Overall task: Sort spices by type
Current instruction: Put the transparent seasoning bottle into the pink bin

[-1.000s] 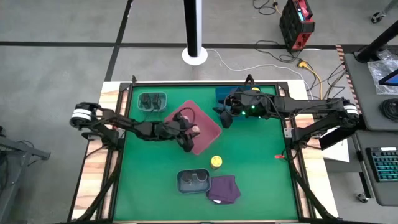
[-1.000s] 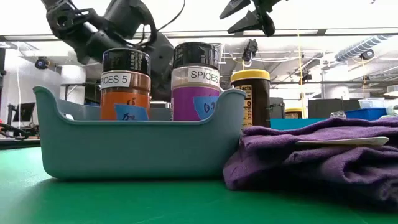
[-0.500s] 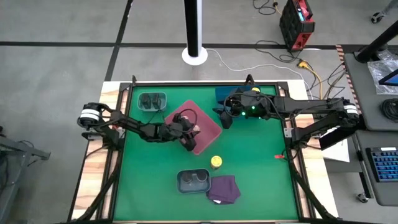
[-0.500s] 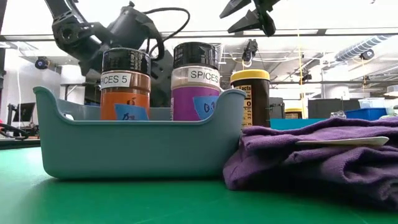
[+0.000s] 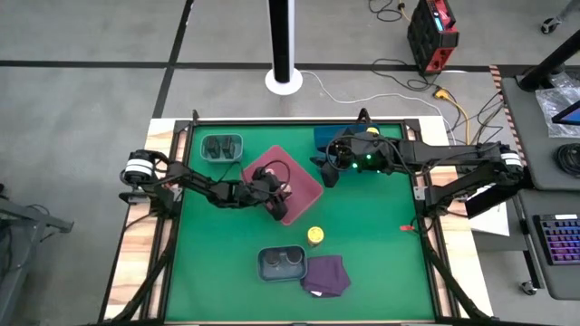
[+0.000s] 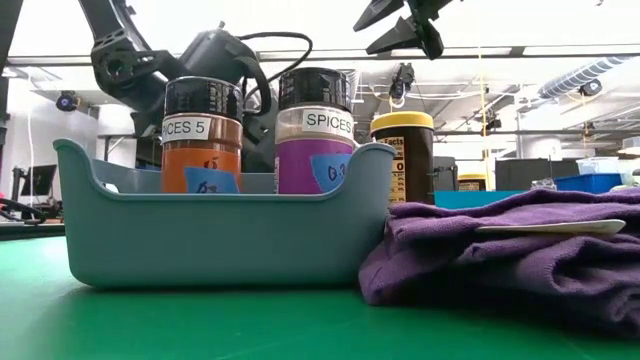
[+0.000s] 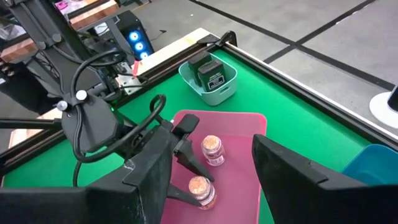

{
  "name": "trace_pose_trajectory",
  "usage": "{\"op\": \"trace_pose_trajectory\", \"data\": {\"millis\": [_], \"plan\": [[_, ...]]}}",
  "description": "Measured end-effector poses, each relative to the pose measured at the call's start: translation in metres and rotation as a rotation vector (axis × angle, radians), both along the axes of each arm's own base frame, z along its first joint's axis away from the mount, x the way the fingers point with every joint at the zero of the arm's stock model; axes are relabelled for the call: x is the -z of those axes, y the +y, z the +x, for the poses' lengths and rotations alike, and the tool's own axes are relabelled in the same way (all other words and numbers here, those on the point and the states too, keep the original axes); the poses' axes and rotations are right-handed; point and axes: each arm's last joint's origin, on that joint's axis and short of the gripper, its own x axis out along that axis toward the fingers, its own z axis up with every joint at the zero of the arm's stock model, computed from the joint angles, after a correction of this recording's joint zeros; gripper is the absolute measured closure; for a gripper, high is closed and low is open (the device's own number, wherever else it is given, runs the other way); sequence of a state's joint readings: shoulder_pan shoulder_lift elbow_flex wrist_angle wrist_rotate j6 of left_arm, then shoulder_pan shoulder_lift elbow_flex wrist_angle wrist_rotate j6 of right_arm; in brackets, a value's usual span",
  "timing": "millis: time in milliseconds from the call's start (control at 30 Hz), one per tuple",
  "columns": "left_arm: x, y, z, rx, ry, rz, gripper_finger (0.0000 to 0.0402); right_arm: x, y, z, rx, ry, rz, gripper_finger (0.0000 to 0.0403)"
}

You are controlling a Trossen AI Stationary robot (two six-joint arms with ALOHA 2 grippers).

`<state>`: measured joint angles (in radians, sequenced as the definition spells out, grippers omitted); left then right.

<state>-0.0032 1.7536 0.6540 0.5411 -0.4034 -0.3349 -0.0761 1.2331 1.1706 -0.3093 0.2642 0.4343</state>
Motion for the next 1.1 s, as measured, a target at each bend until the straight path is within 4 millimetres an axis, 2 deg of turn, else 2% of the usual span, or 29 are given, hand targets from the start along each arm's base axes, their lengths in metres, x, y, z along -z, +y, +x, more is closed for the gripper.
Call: {"op": "trace_pose_trajectory", "data": {"millis": [533,767,1100], "plan": [[0.0058,0.0039,0.0002,-0.03,0.008,-0.02,0.0244,0.0006,0.0,0.0,0.0,0.002,0.0,0.0199],[0.0063,0.0048,-0.0001,-0.036,0.016,-0.014,0.0205,0.0007,0.0,0.0,0.0,0.002,0.0,0.02],[0.0043,0.0047,-0.0003,-0.035,0.009,-0.016,0.0206,0.0007,0.0,0.0,0.0,0.002,0.0,0.02]]}}
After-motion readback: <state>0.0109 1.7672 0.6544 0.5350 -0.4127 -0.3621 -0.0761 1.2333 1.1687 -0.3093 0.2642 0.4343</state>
